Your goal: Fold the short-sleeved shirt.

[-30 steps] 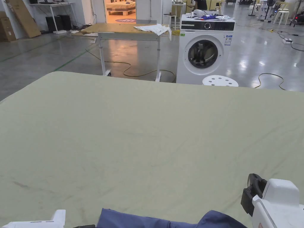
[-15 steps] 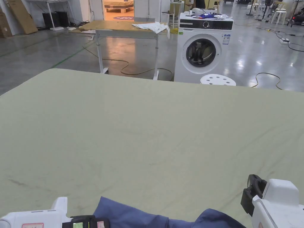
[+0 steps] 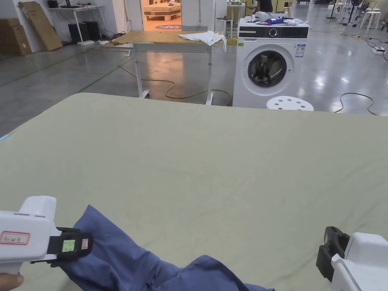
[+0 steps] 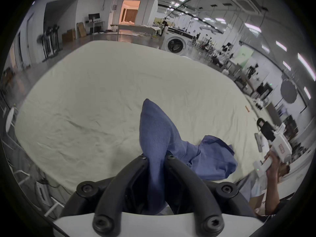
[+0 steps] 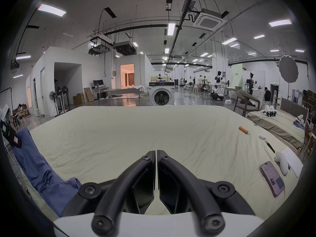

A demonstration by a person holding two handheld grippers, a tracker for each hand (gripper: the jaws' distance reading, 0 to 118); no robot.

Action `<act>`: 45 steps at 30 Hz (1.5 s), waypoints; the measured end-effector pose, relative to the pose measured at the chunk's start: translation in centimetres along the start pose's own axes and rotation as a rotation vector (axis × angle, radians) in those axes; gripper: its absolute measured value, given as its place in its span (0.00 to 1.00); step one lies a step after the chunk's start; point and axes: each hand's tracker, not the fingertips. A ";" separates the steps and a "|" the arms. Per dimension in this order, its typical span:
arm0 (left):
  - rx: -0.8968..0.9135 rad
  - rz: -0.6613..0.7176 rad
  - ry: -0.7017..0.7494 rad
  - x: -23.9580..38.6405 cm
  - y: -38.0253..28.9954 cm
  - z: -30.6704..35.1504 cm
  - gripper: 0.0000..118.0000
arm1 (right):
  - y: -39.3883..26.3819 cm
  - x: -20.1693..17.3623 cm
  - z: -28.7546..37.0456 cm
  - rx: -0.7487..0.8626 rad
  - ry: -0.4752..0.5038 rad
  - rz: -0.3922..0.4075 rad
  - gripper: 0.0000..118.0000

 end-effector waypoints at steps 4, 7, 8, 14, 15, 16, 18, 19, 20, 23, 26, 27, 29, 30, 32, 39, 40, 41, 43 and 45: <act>-0.020 -0.114 0.011 4.4 -0.2 -0.4 0.08 | 0.0 0.1 0.0 -0.002 0.000 -0.003 0.01; -0.048 -0.188 -0.011 8.4 -1.0 -1.1 0.08 | -0.1 0.3 0.0 -0.005 -0.004 -0.007 0.01; -0.057 -0.210 -0.035 8.7 -1.0 -1.7 0.08 | -0.1 0.3 0.0 -0.006 -0.005 -0.008 0.01; -0.114 -0.276 -0.128 14.0 -2.7 -4.5 0.08 | -0.3 0.6 0.2 -0.017 -0.013 -0.007 0.01; -0.126 -0.284 -0.141 14.7 -2.9 -5.1 0.08 | -0.3 0.7 0.2 -0.019 -0.015 -0.007 0.01; -0.132 -0.289 -0.148 15.3 -3.2 -5.6 0.08 | -0.4 0.7 0.3 -0.021 -0.016 -0.007 0.01; -0.147 -0.306 -0.158 16.8 -3.7 -6.7 0.08 | -0.5 0.8 0.3 -0.028 -0.020 -0.006 0.01; -0.154 -0.314 -0.164 17.4 -4.0 -7.2 0.08 | -0.6 0.9 0.4 -0.031 -0.022 -0.007 0.01; -0.175 -0.321 -0.180 18.2 -4.4 -7.9 0.08 | -0.7 0.9 0.4 -0.034 -0.024 -0.008 0.01; -0.211 -0.303 -0.192 19.8 -5.3 -10.1 0.08 | -0.9 1.1 0.4 -0.042 -0.029 -0.013 0.01; -0.226 -0.319 -0.179 21.3 -6.5 -12.2 0.08 | -1.0 1.1 0.6 -0.044 -0.031 -0.015 0.01; -0.239 -0.306 -0.174 21.4 -6.8 -12.9 0.08 | -1.0 1.1 0.6 -0.044 -0.031 -0.015 0.01; -0.249 -0.290 -0.175 21.8 -7.5 -13.7 0.09 | -1.1 1.1 0.7 -0.045 -0.033 -0.015 0.01; -0.252 -0.291 -0.180 21.8 -7.7 -14.0 0.10 | -1.0 1.1 0.7 -0.045 -0.033 -0.014 0.01; -0.257 -0.274 -0.194 21.5 -7.8 -14.0 0.20 | -1.0 1.2 0.7 -0.046 -0.034 -0.013 0.01; -0.184 -0.073 -0.432 18.1 -5.2 -10.1 0.52 | -0.9 1.5 0.8 -0.047 -0.038 -0.009 0.01; -0.165 -0.056 -0.439 17.7 -4.8 -9.8 0.52 | -0.9 1.6 0.9 -0.047 -0.038 -0.012 0.01; -0.148 -0.046 -0.436 17.3 -4.5 -9.6 0.51 | -0.9 1.6 0.9 -0.047 -0.038 -0.013 0.01; -0.148 -0.055 -0.398 16.9 -4.5 -10.3 0.45 | -0.9 1.6 0.9 -0.048 -0.038 -0.014 0.01; -0.183 -0.066 -0.345 17.2 -5.2 -12.0 0.21 | -1.0 1.6 1.0 -0.050 -0.038 -0.015 0.01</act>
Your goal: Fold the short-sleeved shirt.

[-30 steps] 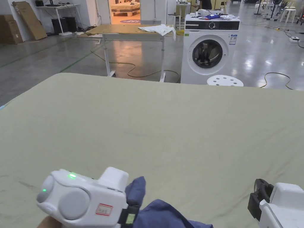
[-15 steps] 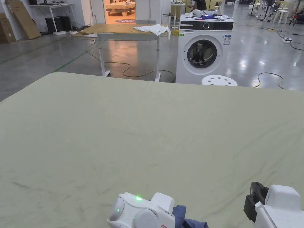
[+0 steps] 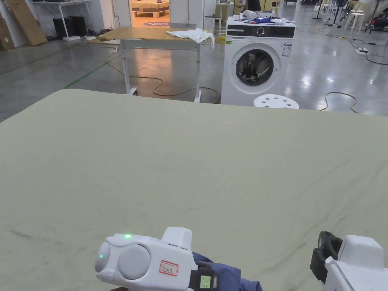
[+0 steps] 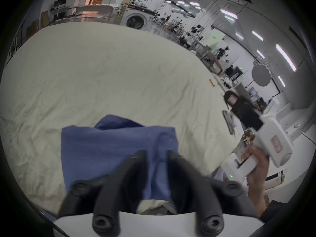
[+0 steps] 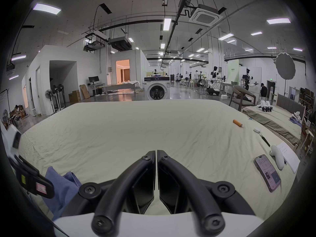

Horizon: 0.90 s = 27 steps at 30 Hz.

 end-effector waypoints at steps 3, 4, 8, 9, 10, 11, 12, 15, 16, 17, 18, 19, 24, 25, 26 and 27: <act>-0.080 0.043 -0.088 -0.6 -1.1 -3.4 0.09 | -0.2 0.0 0.0 -0.004 -0.004 0.002 0.01; -0.102 0.051 -0.116 -0.7 -1.5 -4.4 0.08 | -0.2 0.1 0.0 -0.007 -0.005 0.002 0.01; -0.092 0.048 -0.093 -0.7 -3.1 -7.7 0.05 | -0.4 0.1 0.0 -0.012 -0.011 0.001 0.01; -0.080 0.049 -0.100 -0.9 -3.3 -8.1 0.04 | -0.5 0.1 0.0 -0.012 -0.011 0.001 0.01; -0.063 0.047 -0.110 -0.9 -3.5 -8.2 0.04 | -0.5 0.2 0.0 -0.011 -0.010 0.000 0.01; -0.054 0.048 -0.111 -0.9 -3.6 -8.2 0.04 | -0.5 0.2 0.0 -0.009 -0.011 0.000 0.01; -0.048 0.041 -0.110 -0.8 -3.7 -8.1 0.04 | -0.4 0.1 0.0 -0.006 -0.011 0.000 0.01; -0.037 -0.013 -0.111 -0.4 -3.4 -6.8 0.04 | -0.2 -0.1 0.1 0.011 -0.004 -0.003 0.01; -0.027 -0.021 -0.119 -0.4 -3.3 -6.2 0.04 | -0.1 -0.2 0.1 0.017 -0.003 -0.002 0.01; -0.009 -0.026 -0.129 -0.4 -3.0 -5.4 0.04 | 0.0 -0.4 0.2 0.027 -0.002 -0.001 0.01; 0.030 -0.036 -0.133 -0.4 -2.7 -4.4 0.04 | 0.2 -0.6 0.2 0.042 0.001 -0.001 0.01; 0.074 -0.047 -0.129 -0.4 -2.2 -3.4 0.04 | 0.3 -0.7 0.3 0.053 0.001 0.000 0.01; 0.382 -0.163 0.072 -1.1 -0.1 1.0 0.04 | 1.4 -2.0 0.0 0.106 -0.010 0.019 0.01; 0.450 -0.178 0.131 -1.3 0.2 1.5 0.04 | 1.6 -2.2 -0.2 0.110 -0.011 0.023 0.01; 0.527 -0.207 0.212 -1.5 0.3 2.2 0.04 | 1.7 -2.5 -0.5 0.112 -0.010 0.025 0.01; 0.591 -0.241 0.294 -1.7 0.6 2.6 0.04 | 2.0 -2.7 -0.8 0.111 -0.007 0.027 0.01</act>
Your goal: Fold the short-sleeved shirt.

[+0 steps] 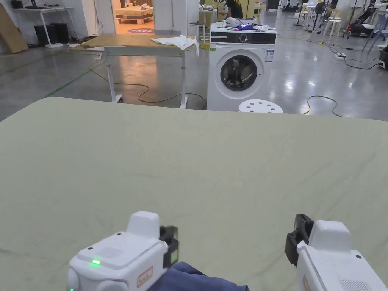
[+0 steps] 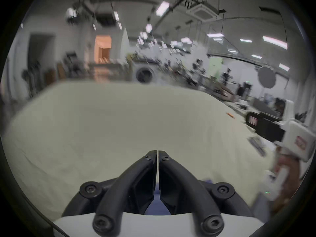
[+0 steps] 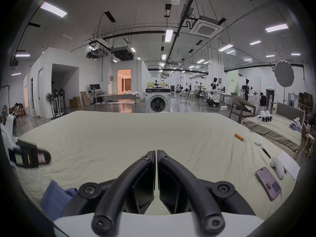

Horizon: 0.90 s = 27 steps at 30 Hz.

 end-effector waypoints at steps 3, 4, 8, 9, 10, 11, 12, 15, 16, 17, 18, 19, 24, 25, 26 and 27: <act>0.145 -0.052 0.132 -1.3 1.0 1.0 0.04 | 0.8 -0.4 -0.4 0.022 -0.005 0.009 0.01; 0.196 -0.055 0.158 -1.8 1.3 1.3 0.04 | 1.2 -0.5 -0.4 0.039 -0.011 0.013 0.01; 0.348 -0.091 0.301 -2.9 2.5 3.0 0.04 | 3.1 -0.7 0.1 0.130 -0.039 0.005 0.01; 0.378 -0.091 0.333 -3.2 2.7 3.3 0.04 | 3.4 -0.8 0.3 0.157 -0.051 0.010 0.01; 0.385 -0.086 0.345 -3.3 2.8 3.5 0.04 | 3.7 -0.9 0.5 0.172 -0.060 0.014 0.01; 0.385 -0.075 0.346 -3.5 2.8 3.6 0.04 | 4.0 -1.0 0.7 0.186 -0.063 0.013 0.01; 0.387 -0.069 0.343 -3.8 3.0 3.6 0.04 | 4.2 -1.0 0.9 0.196 -0.064 0.010 0.01; 0.385 -0.065 0.361 -4.0 2.8 3.8 0.04 | 4.4 -1.1 1.3 0.203 -0.067 0.008 0.01; 0.384 -0.059 0.359 -4.2 2.7 3.8 0.04 | 4.4 -1.2 1.6 0.198 -0.064 0.010 0.01; 0.380 -0.047 0.350 -4.4 2.7 4.0 0.03 | 4.4 -1.3 1.9 0.186 -0.055 0.011 0.01; 0.373 -0.035 0.336 -4.5 2.6 4.2 0.03 | 4.2 -1.5 2.4 0.171 -0.046 0.008 0.01; 0.366 -0.032 0.329 -4.6 2.5 4.3 0.03 | 3.8 -1.7 2.9 0.152 -0.027 0.004 0.01; 0.319 -0.041 0.316 -5.3 1.0 4.7 0.03 | -0.3 -5.2 6.0 -0.034 0.139 0.023 0.01; 0.298 -0.040 0.311 -5.6 0.5 4.6 0.03 | -1.3 -6.1 6.4 -0.075 0.169 0.037 0.01; 0.265 -0.035 0.304 -5.8 0.0 4.5 0.03 | -2.6 -7.2 6.7 -0.106 0.196 0.042 0.01; 0.243 -0.022 0.300 -6.1 -0.5 4.4 0.03 | -3.8 -8.1 6.8 -0.132 0.219 0.049 0.01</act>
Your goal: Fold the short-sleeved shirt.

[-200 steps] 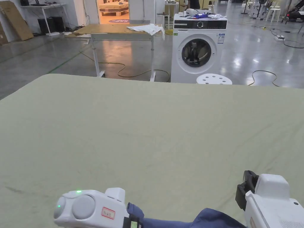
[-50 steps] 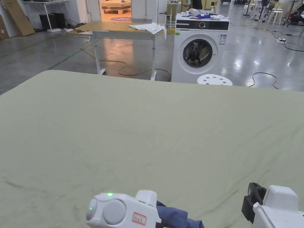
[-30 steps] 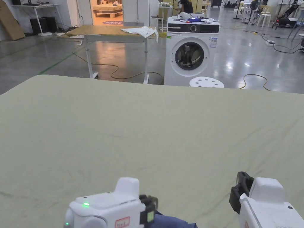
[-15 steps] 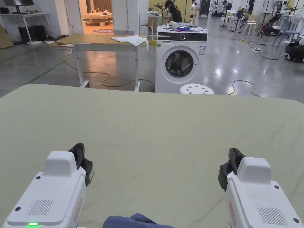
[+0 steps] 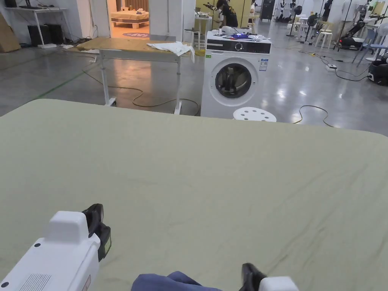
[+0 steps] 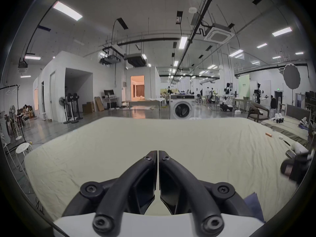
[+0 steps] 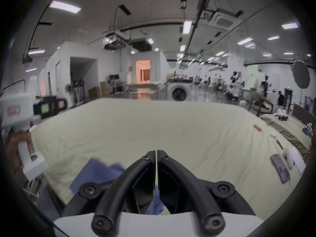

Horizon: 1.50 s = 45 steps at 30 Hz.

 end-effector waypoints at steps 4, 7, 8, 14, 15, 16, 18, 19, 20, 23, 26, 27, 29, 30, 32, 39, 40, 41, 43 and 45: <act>-0.087 0.047 -0.004 -1.2 -2.1 -0.1 0.03 | -3.5 -2.6 -1.8 -0.084 0.046 0.026 0.01; -0.165 0.082 -0.026 -2.0 -3.5 -0.1 0.03 | -5.6 -3.5 -3.4 -0.108 0.011 0.085 0.01; -0.190 0.098 -0.040 -2.4 -3.9 -0.2 0.03 | -6.3 -3.6 -4.1 -0.122 0.005 0.091 0.01; -0.432 0.220 -0.264 -4.8 -5.7 -1.4 0.26 | -8.2 -2.9 -5.3 -0.162 -0.052 0.093 0.01; -0.477 0.243 -0.316 -5.3 -6.1 -1.8 0.36 | -8.2 -2.8 -5.1 -0.158 -0.057 0.101 0.01; -0.518 0.265 -0.361 -5.7 -6.4 -2.2 0.48 | -8.2 -2.8 -5.1 -0.158 -0.060 0.101 0.01; -0.596 0.344 -0.457 -6.4 -7.3 -2.9 0.60 | -8.3 -2.7 -5.2 -0.162 -0.066 0.081 0.01; -0.613 0.400 -0.507 -6.8 -7.8 -3.4 0.66 | -8.2 -2.6 -5.0 -0.163 -0.067 0.074 0.01; -0.644 0.456 -0.572 -7.2 -8.4 -4.1 0.68 | -8.3 -2.6 -5.0 -0.163 -0.068 0.074 0.01; -0.746 0.529 -0.666 -7.2 -9.9 -5.9 0.73 | -8.5 -2.5 -5.0 -0.160 -0.066 0.082 0.01; -0.816 0.551 -0.738 -6.2 -11.4 -7.6 0.73 | -8.6 -2.2 -5.0 -0.162 -0.060 0.068 0.01; -0.848 0.586 -0.769 -5.8 -12.2 -8.4 0.73 | -8.6 -2.1 -5.0 -0.162 -0.056 0.061 0.01; -0.849 0.671 -0.864 -5.3 -13.2 -9.4 0.73 | -8.6 -2.0 -5.0 -0.162 -0.051 0.053 0.01; -0.849 0.713 -0.915 -5.1 -13.4 -9.9 0.72 | -8.6 -1.9 -5.0 -0.162 -0.049 0.050 0.01; -0.899 0.789 -0.950 -4.6 -14.0 -10.9 0.71 | -8.5 -1.9 -4.9 -0.162 -0.046 0.044 0.01; -0.908 0.898 -0.914 -3.6 -15.9 -11.1 0.24 | -8.7 -1.6 -4.9 -0.159 -0.035 0.035 0.01; -0.898 0.888 -0.916 -3.7 -15.9 -10.8 0.21 | -8.7 -1.6 -4.9 -0.158 -0.033 0.040 0.01; -0.877 0.878 -0.911 -3.7 -15.8 -10.2 0.20 | -8.7 -1.6 -4.9 -0.156 -0.031 0.047 0.01; -0.854 0.895 -0.905 -3.7 -15.9 -9.6 0.18 | -8.7 -1.7 -4.9 -0.149 -0.027 0.053 0.01; -0.837 0.934 -0.896 -4.1 -15.6 -8.9 0.17 | -8.4 -1.7 -4.7 -0.145 -0.016 0.057 0.01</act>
